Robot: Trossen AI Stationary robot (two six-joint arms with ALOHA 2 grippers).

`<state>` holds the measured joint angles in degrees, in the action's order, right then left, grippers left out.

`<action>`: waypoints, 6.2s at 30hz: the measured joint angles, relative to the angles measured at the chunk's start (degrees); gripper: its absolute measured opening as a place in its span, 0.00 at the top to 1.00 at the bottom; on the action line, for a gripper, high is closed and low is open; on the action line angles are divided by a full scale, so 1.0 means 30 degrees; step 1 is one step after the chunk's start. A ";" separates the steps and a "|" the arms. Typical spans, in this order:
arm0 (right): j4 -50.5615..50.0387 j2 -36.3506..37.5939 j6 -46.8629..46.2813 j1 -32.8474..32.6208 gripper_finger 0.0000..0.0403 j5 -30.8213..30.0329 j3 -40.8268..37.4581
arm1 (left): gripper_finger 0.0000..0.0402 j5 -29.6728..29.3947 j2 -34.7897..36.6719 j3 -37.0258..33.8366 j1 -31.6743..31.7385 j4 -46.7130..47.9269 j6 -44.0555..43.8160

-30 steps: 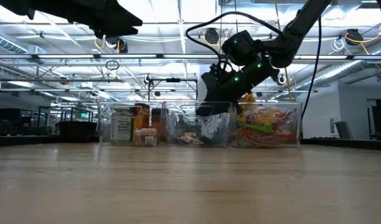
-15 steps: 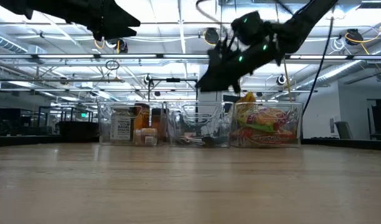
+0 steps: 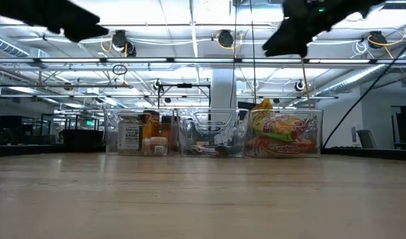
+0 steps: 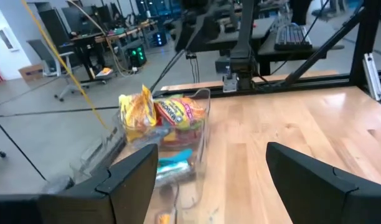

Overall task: Pick & Place Food Item
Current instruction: Return to Home Position

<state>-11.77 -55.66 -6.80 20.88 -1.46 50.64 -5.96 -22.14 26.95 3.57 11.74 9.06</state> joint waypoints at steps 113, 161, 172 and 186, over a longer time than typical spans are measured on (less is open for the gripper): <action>0.5415 1.6627 0.1637 -0.0364 0.64 0.0518 -1.5884 | 0.23 -0.0546 0.6729 -0.8666 0.0035 -0.6854 -0.1113; 0.5415 1.6624 0.1637 -0.0364 0.64 0.0518 -1.5884 | 0.23 -0.0551 0.6722 -0.8665 0.0034 -0.6852 -0.1113; 0.5415 1.6621 0.1637 -0.0371 0.64 0.0518 -1.5884 | 0.23 -0.0553 0.6722 -0.8665 0.0036 -0.6854 -0.1113; 0.5415 1.6627 0.1637 -0.0364 0.64 0.0518 -1.5884 | 0.23 -0.0550 0.6722 -0.8665 0.0036 -0.6851 -0.1113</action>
<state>4.47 -5.78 -1.89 19.79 0.10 2.98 -7.61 -1.98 0.95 3.68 -8.81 5.72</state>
